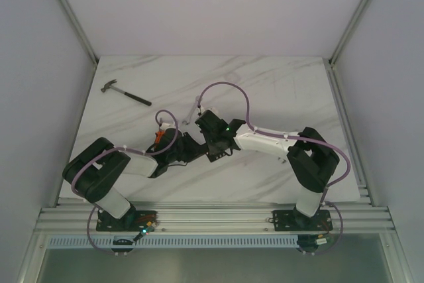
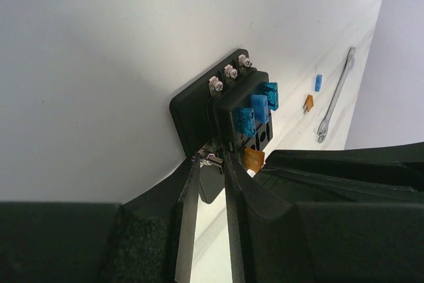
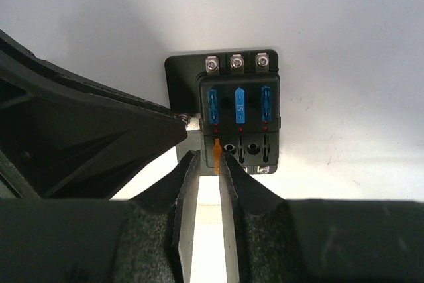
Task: Snap on the fuse box
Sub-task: Install the fuse at the fuse box base.
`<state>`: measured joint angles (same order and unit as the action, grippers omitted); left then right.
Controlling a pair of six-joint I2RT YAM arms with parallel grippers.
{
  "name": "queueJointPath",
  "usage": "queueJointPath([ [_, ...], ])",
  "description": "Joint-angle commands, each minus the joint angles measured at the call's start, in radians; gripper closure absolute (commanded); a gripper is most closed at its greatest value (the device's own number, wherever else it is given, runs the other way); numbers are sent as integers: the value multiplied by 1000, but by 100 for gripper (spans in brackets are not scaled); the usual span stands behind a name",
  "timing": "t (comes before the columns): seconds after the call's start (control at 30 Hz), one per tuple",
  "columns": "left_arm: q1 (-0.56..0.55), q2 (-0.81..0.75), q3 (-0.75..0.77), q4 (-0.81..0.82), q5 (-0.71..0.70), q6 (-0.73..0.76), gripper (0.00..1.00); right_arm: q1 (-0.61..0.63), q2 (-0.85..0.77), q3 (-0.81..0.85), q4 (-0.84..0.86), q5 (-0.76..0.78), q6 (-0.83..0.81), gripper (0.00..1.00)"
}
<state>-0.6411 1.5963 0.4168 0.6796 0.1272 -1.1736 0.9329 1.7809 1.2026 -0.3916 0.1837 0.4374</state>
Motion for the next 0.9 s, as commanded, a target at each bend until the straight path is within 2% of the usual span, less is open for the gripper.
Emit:
queueJointPath([
  [0.0,-6,9,-11,12,5,-9,70,-2,1,-14,-16,21,-9,76],
  [0.53,-15,13,-11,15,6,-12,70,-2,37,-4,-29,10,-54,94],
  [0.87,-20,23,-7,21,7,-15,70,2,99,13,-53,-26,-70,98],
])
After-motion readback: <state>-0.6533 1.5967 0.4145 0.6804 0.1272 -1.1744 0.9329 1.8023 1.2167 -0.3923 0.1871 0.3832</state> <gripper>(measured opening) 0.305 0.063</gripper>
